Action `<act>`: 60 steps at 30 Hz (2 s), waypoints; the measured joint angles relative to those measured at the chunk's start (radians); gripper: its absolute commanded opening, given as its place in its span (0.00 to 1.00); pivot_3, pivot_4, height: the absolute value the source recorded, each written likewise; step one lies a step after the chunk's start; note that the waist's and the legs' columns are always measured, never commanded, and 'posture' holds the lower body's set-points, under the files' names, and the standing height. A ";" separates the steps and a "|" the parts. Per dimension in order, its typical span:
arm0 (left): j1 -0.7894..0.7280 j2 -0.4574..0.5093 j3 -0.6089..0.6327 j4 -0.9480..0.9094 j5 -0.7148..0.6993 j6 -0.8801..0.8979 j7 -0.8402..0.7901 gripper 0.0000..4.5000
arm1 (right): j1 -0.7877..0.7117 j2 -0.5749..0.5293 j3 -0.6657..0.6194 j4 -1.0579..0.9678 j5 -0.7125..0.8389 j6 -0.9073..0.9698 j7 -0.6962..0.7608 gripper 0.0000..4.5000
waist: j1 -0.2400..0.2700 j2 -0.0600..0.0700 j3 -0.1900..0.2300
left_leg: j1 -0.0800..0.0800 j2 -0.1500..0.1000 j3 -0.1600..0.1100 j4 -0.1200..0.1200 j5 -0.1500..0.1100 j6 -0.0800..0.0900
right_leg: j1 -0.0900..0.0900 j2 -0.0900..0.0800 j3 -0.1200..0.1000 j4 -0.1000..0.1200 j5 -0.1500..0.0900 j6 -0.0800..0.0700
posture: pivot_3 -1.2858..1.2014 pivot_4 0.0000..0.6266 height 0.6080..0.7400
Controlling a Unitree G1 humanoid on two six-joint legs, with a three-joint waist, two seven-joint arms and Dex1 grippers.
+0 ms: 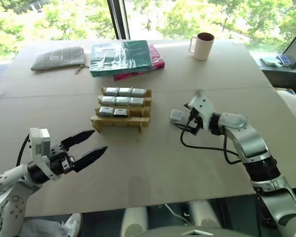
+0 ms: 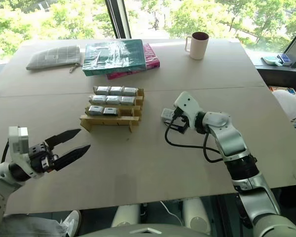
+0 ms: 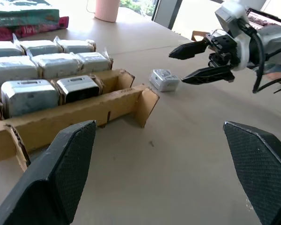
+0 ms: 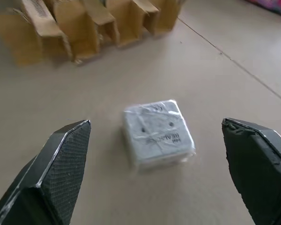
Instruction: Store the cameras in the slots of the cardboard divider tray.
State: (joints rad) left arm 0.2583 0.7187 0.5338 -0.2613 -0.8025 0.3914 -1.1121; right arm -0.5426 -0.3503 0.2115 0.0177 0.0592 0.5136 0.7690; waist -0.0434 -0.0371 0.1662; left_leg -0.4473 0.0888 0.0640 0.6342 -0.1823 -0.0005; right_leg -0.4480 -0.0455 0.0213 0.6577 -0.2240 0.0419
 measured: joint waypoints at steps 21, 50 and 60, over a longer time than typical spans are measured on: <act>-0.117 0.053 -0.065 -0.136 -0.099 0.172 0.093 1.00 | -0.045 -0.012 0.035 0.159 -0.039 -0.225 0.031 0.44 | 0.015 0.000 0.000 | -0.002 0.000 -0.001 0.001 0.000 0.000 | 0.000 0.000 0.000 0.000 0.000 0.000 | 0.52 0.24 1.00; -0.679 -0.121 -0.387 0.040 -0.507 0.679 0.597 0.16 | 0.058 -0.113 0.106 -0.419 -0.088 -0.320 0.054 0.44 | 0.030 0.000 0.000 | -0.001 0.000 -0.005 0.007 0.000 0.000 | 0.004 0.004 0.000 0.004 0.002 0.004 | 0.52 0.24 1.00; -0.865 0.002 -0.446 0.175 -0.275 0.614 0.407 0.16 | 0.111 -0.137 -0.042 -0.487 0.072 -0.193 0.040 0.85 | 0.052 -0.001 0.000 | -0.002 0.000 -0.007 0.010 0.000 0.000 | 0.006 0.004 -0.003 0.003 0.000 0.000 | 0.52 0.24 1.00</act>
State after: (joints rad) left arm -0.6071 0.7202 0.0880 -0.0861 -1.0777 1.0056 -0.7050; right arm -0.4313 -0.4876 0.1696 -0.4694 0.1311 0.3205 0.8092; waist 0.0085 -0.0382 0.1665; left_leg -0.4491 0.0884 0.0568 0.6438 -0.1820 -0.0005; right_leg -0.4422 -0.0416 0.0181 0.6611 -0.2239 0.0422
